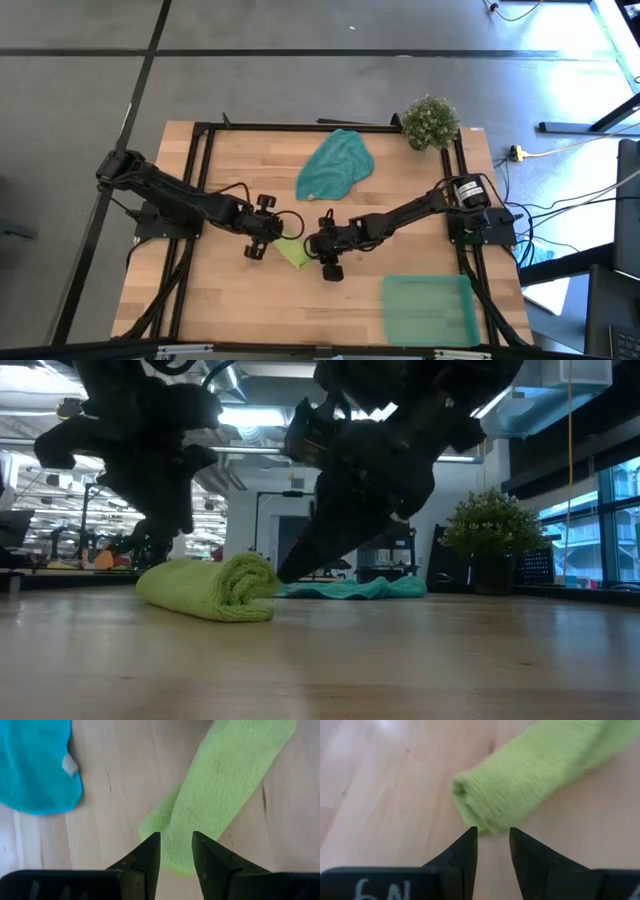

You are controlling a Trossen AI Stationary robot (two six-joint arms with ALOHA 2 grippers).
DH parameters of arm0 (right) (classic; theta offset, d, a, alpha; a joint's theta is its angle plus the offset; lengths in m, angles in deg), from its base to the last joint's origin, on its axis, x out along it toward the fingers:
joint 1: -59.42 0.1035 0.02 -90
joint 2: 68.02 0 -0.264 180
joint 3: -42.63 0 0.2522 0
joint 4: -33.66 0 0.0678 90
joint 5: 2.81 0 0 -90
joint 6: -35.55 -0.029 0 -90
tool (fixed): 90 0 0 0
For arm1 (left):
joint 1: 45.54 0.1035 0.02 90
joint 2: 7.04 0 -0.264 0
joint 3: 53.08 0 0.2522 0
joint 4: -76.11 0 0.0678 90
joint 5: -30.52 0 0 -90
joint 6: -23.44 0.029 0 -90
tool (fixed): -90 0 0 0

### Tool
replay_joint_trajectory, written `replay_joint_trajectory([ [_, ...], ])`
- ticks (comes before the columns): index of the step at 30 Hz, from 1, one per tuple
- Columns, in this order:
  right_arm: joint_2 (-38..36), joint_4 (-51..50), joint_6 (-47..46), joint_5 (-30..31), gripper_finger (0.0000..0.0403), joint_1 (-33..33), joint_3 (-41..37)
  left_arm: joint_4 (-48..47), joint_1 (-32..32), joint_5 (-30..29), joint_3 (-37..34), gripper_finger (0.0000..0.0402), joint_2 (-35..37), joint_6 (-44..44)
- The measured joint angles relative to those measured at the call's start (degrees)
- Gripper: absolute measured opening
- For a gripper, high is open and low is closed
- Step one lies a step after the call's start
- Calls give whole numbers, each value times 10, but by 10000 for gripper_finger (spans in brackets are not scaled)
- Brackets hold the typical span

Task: Roll microfiber towels into tight, uniform cylinder then place into a basket
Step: Roll the green microfiber cloth

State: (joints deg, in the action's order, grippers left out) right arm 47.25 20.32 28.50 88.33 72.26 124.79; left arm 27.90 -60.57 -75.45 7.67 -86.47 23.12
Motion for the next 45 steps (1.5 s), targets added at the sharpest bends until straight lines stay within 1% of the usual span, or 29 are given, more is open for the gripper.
replay_joint_trajectory([
  [4,-27,-27,-2,37,115,1,1,-19,2,-4,0,108,0,-17],
  [6,-39,-31,-2,49,115,4,1,-29,3,-20,0,108,0,-30],
  [8,-47,-21,-1,49,115,8,1,-37,7,-36,0,108,0,-47],
  [12,-42,29,-1,16,115,23,1,-69,24,-57,-1,108,0,-89],
  [16,-19,87,1,-17,115,38,1,-66,47,-60,-24,108,0,-120],
  [19,2,118,-3,-24,115,46,1,-38,60,-44,-56,108,-4,-137],
  [21,17,122,-13,-28,115,50,1,-20,62,-28,-77,108,-6,-142],
  [25,34,122,-30,-42,115,54,0,11,55,-24,-98,108,-5,-142],
  [28,46,123,-35,-38,115,54,1,26,45,-16,-100,108,-5,-140],
  [32,54,118,-32,2,115,52,0,60,28,11,-100,108,-5,-128],
  [35,54,116,-32,21,115,44,0,72,13,25,-100,108,-5,-128],
  [39,54,113,-18,23,115,36,0,73,-6,37,-100,108,-5,-140],
  [45,54,76,-15,23,115,28,0,83,-37,50,-100,108,-5,-161],
])
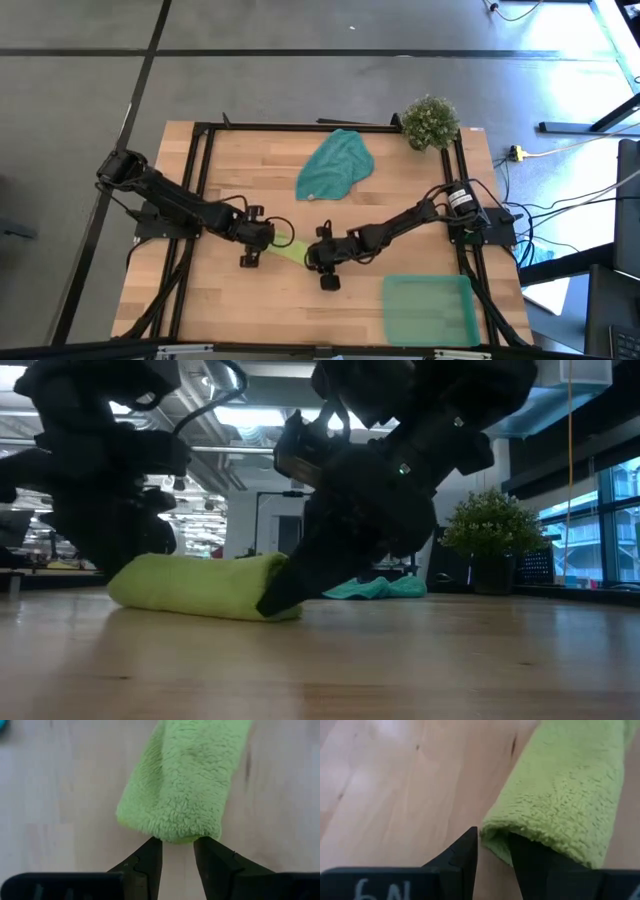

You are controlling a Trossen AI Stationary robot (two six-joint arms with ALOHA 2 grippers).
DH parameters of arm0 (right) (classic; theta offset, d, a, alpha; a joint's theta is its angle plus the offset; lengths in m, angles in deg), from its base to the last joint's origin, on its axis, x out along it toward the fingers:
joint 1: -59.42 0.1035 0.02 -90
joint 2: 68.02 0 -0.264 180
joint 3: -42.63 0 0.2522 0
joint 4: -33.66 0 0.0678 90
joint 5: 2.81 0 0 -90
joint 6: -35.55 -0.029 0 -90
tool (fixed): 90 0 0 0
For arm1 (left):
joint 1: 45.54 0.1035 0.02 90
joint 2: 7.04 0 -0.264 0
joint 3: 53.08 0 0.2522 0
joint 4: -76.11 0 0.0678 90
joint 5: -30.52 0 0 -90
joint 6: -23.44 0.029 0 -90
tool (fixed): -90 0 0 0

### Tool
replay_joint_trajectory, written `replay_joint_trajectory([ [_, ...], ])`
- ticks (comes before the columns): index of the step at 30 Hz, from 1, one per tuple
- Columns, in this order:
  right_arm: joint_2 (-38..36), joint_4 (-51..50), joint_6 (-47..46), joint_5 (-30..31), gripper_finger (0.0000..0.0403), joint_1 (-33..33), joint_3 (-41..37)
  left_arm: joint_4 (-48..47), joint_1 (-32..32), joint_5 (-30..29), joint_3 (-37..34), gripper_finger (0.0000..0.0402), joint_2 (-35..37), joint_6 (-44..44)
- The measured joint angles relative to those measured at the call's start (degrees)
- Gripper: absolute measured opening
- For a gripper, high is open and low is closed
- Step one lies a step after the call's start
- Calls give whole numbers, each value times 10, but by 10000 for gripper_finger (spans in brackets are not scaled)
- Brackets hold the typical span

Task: Roll microfiber towels into tight, uniform cylinder then place into a basket
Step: Roll the green microfiber cloth

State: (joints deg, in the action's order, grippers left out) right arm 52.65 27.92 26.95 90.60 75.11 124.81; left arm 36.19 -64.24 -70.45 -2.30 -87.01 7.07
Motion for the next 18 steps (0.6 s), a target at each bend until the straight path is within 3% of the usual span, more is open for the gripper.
replay_joint_trajectory([
  [14,-35,-66,27,2,115,-2,0,-6,-29,-9,5,108,11,-13],
  [18,-57,-99,27,32,115,-1,0,-15,-29,-16,14,108,18,-7],
])
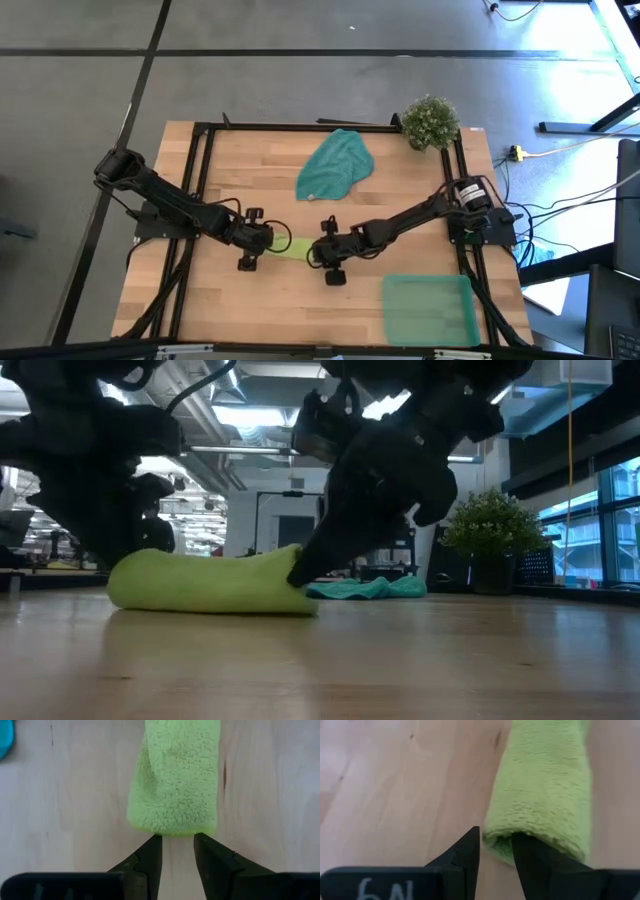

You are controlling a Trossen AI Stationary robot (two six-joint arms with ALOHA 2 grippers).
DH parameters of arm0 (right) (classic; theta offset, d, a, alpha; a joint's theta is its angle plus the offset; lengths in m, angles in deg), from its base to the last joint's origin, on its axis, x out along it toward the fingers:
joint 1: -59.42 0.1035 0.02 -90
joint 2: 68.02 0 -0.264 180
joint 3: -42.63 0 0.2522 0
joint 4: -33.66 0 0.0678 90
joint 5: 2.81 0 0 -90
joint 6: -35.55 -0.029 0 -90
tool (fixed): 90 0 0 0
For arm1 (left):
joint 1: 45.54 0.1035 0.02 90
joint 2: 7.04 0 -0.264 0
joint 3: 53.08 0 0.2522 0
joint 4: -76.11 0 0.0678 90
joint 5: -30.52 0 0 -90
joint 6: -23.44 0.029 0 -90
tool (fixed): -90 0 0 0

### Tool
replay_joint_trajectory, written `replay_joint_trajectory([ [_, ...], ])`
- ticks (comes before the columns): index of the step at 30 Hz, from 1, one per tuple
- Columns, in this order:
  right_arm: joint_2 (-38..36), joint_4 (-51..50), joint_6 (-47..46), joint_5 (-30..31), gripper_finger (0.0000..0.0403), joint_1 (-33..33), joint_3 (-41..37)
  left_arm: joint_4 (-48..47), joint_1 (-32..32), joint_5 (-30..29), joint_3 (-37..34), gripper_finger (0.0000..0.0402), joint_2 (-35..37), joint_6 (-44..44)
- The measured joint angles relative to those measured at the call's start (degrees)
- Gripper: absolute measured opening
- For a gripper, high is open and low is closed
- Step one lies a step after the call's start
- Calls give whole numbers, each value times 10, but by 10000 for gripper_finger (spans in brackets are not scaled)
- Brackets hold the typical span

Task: Roll microfiber towels into tight, uniform cylinder then place into a basket
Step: Roll the green microfiber cloth, then put the green rolled microfiber cloth into the green bin

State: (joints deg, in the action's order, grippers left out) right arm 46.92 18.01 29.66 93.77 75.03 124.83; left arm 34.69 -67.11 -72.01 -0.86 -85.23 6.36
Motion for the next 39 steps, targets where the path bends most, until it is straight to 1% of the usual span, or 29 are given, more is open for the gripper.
replay_joint_trajectory([
  [2,-11,-17,0,13,115,0,0,-6,0,0,2,108,5,3],
  [6,-28,-30,0,14,115,1,0,-14,0,0,2,108,26,3],
  [9,-38,-30,1,14,115,2,0,-25,0,-1,2,108,53,3],
  [15,-45,-33,3,15,115,2,0,-61,0,-33,2,108,120,2],
  [20,-49,-34,4,20,115,2,0,-63,0,-37,2,108,163,6],
  [23,-55,-36,6,20,115,4,0,-64,0,-43,2,108,175,9],
  [28,-63,-36,20,23,115,8,0,-59,-7,-61,-2,108,176,7],
  [33,-64,-36,20,28,115,11,0,-54,-29,-95,-24,108,176,-3],
  [35,-64,-35,20,28,115,11,0,-51,-39,-96,-37,108,180,-10],
  [37,-64,-35,20,28,115,11,0,-39,-50,-97,-51,108,194,-22],
  [39,-64,-35,20,29,115,11,0,-14,-62,-110,-68,108,216,-23],
])
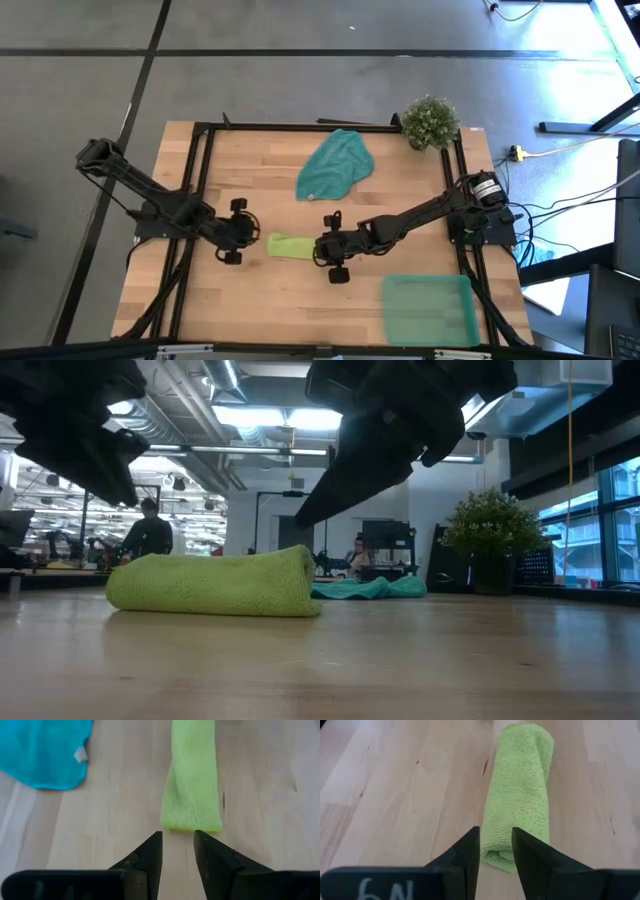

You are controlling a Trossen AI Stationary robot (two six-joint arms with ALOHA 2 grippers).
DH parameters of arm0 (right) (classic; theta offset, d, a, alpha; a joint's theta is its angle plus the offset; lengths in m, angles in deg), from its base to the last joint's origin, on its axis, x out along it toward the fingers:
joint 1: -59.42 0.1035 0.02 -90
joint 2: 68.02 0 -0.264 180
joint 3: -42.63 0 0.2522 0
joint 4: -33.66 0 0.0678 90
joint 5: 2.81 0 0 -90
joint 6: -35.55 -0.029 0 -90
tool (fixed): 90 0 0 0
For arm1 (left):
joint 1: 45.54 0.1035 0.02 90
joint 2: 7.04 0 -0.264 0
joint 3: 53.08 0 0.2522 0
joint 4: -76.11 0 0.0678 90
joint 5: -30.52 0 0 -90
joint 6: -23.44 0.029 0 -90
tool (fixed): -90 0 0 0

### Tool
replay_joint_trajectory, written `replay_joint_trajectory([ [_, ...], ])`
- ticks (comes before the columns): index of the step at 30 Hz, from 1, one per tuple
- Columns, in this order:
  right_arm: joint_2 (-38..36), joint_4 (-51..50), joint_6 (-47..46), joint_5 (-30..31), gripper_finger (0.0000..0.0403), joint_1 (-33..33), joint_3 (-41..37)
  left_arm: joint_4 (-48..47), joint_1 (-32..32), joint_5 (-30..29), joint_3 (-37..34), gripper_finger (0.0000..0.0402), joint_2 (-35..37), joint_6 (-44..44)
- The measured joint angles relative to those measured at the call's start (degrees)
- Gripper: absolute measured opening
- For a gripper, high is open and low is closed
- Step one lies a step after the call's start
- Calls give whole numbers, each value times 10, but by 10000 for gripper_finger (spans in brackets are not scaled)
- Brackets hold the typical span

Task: Roll microfiber towels into tight, uniform cylinder then place into a basket
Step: Put the green rolled microfiber cloth into the green bin

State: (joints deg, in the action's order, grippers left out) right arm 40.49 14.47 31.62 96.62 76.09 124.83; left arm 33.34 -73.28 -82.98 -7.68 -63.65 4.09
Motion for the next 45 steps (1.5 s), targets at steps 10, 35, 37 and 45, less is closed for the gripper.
replay_joint_trajectory([
  [10,0,23,2,0,115,0,0,83,-31,-29,-65,108,125,17],
  [35,0,25,0,0,115,0,0,81,-30,-28,-68,108,125,34],
  [37,0,25,0,0,115,0,0,81,-30,-28,-68,108,125,34],
  [45,0,42,9,0,115,-1,0,81,-30,-28,-68,108,125,34],
])
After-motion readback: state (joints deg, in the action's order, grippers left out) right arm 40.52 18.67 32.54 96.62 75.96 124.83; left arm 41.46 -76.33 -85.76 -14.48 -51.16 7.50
